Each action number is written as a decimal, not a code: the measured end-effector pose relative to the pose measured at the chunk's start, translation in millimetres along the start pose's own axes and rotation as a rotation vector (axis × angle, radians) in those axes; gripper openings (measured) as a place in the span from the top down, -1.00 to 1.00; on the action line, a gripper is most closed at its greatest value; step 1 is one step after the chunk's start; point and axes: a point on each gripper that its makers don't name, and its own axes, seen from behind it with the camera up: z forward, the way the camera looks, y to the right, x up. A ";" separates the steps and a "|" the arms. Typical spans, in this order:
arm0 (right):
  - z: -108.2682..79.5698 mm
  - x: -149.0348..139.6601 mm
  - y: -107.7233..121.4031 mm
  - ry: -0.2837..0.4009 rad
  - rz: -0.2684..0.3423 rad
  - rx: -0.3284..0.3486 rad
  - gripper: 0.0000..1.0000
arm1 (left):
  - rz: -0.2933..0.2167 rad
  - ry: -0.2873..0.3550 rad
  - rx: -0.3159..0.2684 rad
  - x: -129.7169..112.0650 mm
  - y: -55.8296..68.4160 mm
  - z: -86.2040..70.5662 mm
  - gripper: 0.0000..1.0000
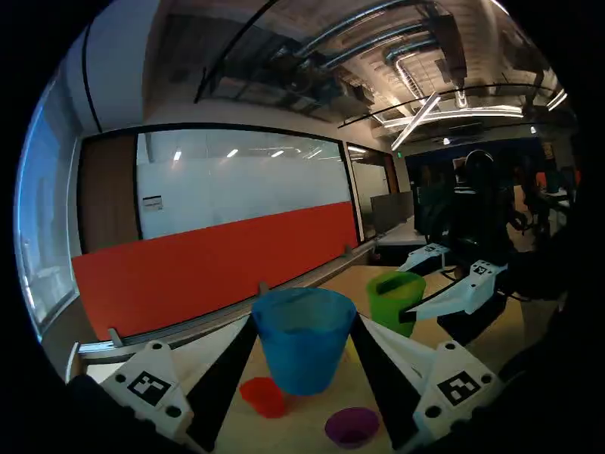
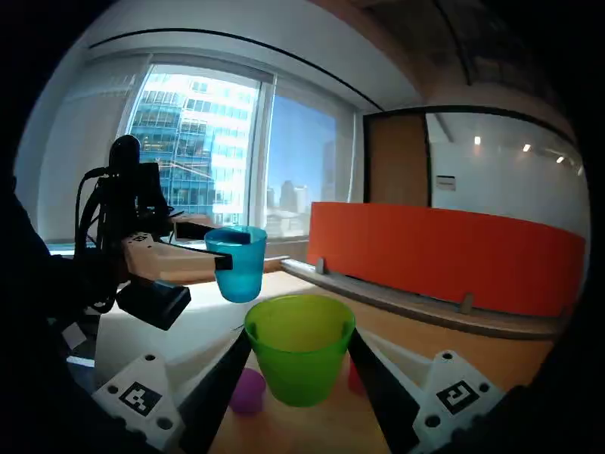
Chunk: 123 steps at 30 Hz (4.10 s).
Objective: Pour water
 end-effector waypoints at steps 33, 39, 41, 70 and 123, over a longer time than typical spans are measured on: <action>18.5 -1.8 -33.2 -0.008 -0.017 0.097 -0.80 | 0.268 -0.002 0.058 31.7 2.2 3.0 -0.72; 20.0 -3.1 -36.9 -0.009 -0.014 0.107 -0.80 | 0.324 -0.004 0.068 37.9 2.6 4.1 -0.73; 20.3 -3.1 -38.4 -0.009 -0.013 0.112 -0.79 | 0.340 -0.002 0.072 40.3 2.4 4.1 -0.73; 24.9 -1.5 -44.1 0.000 -0.002 0.128 -0.79 | 0.521 0.010 0.070 61.9 9.0 1.8 -0.73; 24.2 1.4 -37.9 0.015 0.008 0.128 -0.79 | 0.857 -0.010 0.063 71.4 33.8 18.7 -0.73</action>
